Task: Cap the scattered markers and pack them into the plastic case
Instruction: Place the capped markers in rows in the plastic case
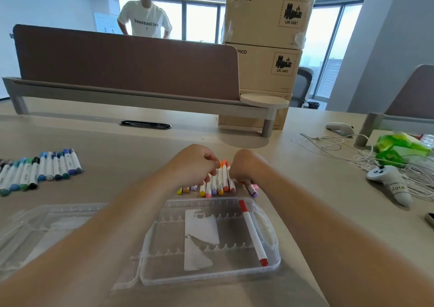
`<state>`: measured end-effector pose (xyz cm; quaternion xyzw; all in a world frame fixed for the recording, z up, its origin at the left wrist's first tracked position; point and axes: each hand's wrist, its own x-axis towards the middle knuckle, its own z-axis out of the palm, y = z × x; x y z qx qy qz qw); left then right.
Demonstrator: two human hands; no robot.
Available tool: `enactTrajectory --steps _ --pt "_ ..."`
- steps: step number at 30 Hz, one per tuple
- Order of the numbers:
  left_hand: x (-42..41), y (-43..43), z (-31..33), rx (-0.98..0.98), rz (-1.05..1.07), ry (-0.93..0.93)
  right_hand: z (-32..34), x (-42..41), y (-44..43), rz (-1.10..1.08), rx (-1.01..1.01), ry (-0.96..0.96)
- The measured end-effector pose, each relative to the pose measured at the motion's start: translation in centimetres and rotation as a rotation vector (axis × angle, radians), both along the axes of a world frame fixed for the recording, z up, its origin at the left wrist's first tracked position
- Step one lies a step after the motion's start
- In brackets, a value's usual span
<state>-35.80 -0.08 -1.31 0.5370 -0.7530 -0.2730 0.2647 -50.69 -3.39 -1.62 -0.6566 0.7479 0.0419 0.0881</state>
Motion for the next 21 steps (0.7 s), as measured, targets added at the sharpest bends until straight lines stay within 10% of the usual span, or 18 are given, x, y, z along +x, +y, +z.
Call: enactTrajectory --steps 21 --pt "-1.1 -0.2 -0.5 0.051 0.082 -0.029 -0.6 0.5 -0.1 0.052 -0.104 -0.028"
